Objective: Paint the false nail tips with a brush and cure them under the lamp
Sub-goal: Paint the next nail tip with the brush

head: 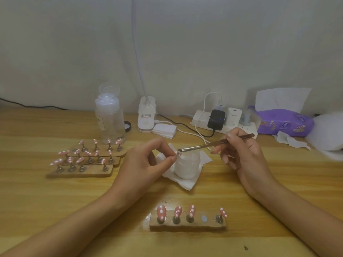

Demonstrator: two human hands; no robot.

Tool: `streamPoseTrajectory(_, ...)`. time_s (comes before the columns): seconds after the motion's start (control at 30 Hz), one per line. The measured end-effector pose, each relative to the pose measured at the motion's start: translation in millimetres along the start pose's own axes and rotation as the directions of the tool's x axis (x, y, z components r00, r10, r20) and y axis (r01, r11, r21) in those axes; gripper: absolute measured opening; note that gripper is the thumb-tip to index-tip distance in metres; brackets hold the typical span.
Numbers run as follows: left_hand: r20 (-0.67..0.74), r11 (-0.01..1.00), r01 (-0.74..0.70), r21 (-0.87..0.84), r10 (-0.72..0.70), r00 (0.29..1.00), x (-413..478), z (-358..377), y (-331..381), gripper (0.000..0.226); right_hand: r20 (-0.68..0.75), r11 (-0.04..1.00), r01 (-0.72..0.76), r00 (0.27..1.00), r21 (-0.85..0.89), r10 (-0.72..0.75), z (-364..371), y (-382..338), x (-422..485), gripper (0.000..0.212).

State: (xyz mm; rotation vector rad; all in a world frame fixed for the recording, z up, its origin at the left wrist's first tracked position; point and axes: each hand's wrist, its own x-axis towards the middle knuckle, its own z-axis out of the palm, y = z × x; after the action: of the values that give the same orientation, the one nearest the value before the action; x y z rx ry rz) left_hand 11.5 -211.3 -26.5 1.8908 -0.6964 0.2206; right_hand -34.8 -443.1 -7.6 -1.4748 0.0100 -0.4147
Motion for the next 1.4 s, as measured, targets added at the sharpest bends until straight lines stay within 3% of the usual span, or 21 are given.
streamPoseTrajectory(0.47, 0.014, 1.0, -0.008, 0.012, 0.008, 1.0, 0.6, -0.3, -2.6, 0.007, -0.043, 0.999, -0.035, 0.998, 0.033, 0.036, -2.9, 0.7, 0.2, 0.025)
streamPoseTrajectory(0.6, 0.014, 1.0, -0.004, 0.006, 0.004, 1.0, -0.6, -1.0, -0.6, 0.008, 0.018, 0.999, -0.03, 0.999, 0.014, 0.03, 1.2, -0.9, -0.5, 0.019)
streamPoseTrajectory(0.77, 0.011, 1.0, -0.004, 0.016, 0.004, 1.0, -0.6, -1.0, -0.6, 0.009, -0.06, 0.999, -0.013, 0.998, 0.036, 0.015, -1.3, 0.6, 1.0, 0.02)
streamPoseTrajectory(0.93, 0.01, 1.0, -0.003, 0.019, 0.003, 1.0, -0.3, -0.9, -0.8, 0.01, -0.007, 0.999, -0.002, 1.0, -0.034, 0.002, 2.2, -0.9, -0.3, 0.022)
streamPoseTrajectory(1.03, 0.009, 1.0, -0.003, 0.022, 0.003, 1.0, -0.5, -0.9, -1.1, 0.009, -0.034, 1.0, 0.0, 0.999, -0.002, 0.0, -0.2, -0.7, 0.2, 0.02)
streamPoseTrajectory(1.13, 0.006, 1.0, -0.002, 0.014, 0.002, 1.0, -0.3, -1.2, -1.5, 0.009, 0.032, 1.0, 0.013, 0.999, -0.006, -0.013, 1.1, -0.3, -0.8, 0.018)
streamPoseTrajectory(1.27, 0.002, 1.0, 0.001, 0.012, -0.001, 1.0, 0.4, -0.9, -1.4, 0.009, -0.035, 1.0, 0.002, 0.999, 0.007, -0.002, -1.5, 0.7, 1.1, 0.018)
streamPoseTrajectory(1.4, 0.005, 1.0, 0.0, -0.001, 0.0, 1.0, -0.6, -1.2, -0.4, 0.01, 0.029, 1.0, 0.03, 0.999, -0.008, -0.03, 0.8, 0.1, 0.6, 0.02)
